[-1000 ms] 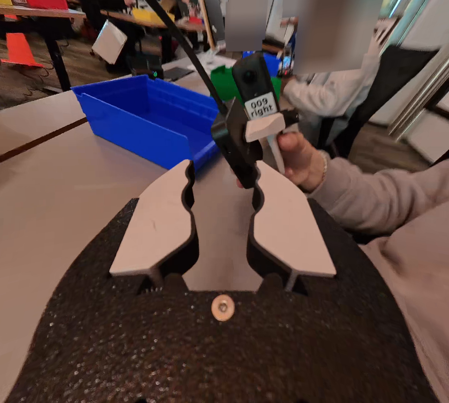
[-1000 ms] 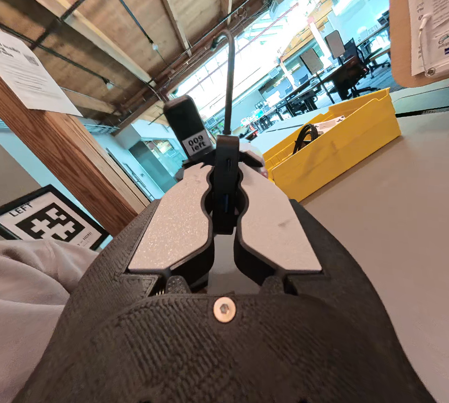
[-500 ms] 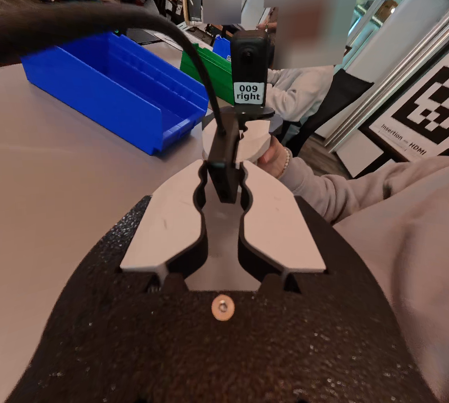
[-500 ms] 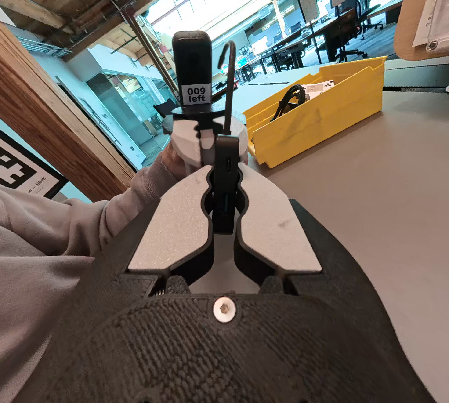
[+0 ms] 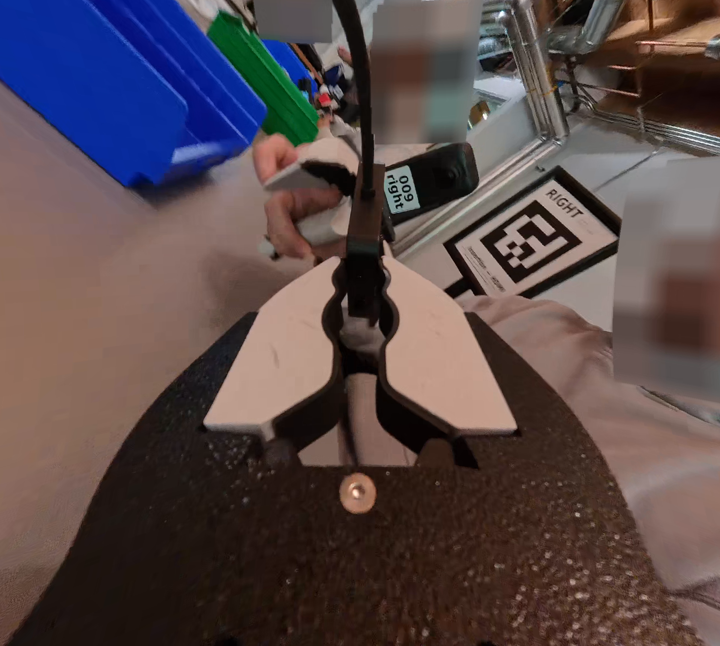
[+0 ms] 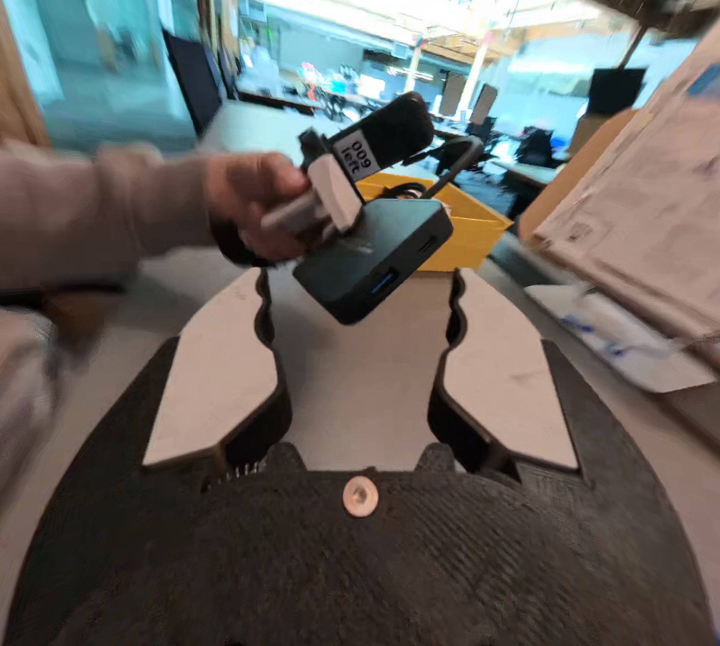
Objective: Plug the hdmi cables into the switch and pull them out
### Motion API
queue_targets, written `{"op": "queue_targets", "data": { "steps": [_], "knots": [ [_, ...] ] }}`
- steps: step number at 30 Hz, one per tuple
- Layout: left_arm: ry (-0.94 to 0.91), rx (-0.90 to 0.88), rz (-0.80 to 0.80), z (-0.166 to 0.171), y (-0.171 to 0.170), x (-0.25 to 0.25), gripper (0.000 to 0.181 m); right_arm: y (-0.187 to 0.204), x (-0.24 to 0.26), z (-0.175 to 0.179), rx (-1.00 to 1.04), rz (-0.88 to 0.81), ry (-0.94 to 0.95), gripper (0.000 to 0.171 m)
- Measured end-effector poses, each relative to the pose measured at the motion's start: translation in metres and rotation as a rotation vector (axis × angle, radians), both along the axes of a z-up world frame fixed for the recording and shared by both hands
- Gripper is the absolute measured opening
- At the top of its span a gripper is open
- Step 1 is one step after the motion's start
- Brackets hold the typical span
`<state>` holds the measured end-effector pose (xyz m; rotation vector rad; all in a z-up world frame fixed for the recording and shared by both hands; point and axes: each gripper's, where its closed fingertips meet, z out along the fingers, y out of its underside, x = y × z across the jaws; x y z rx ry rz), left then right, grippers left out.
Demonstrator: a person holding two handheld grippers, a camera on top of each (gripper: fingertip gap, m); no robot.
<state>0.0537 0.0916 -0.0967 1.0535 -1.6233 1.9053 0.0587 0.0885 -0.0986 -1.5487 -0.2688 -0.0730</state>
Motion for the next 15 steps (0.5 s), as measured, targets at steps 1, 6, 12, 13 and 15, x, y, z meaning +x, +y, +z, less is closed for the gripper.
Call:
{"op": "queue_targets", "data": {
  "steps": [1,6,12,13,15],
  "knots": [
    [0.04,0.009,-0.022,-0.004,0.002,-0.001,0.013,0.0,-0.001,-0.007,-0.021,-0.028,-0.138,0.093],
    [0.173,0.122,-0.127,-0.021,0.006,-0.012,0.013,0.008,-0.005,-0.028,-0.092,-0.066,-0.374,0.109],
    [0.222,0.225,-0.195,-0.026,-0.001,-0.02,0.013,0.01,-0.019,-0.022,-0.019,0.012,-0.297,0.092],
    [0.226,0.216,-0.201,-0.024,-0.002,-0.02,0.013,0.009,-0.02,-0.02,-0.004,0.024,-0.273,0.092],
    [0.236,0.205,-0.206,-0.022,-0.004,-0.021,0.013,0.007,-0.021,-0.016,0.03,0.038,-0.238,0.089]
  ]
}}
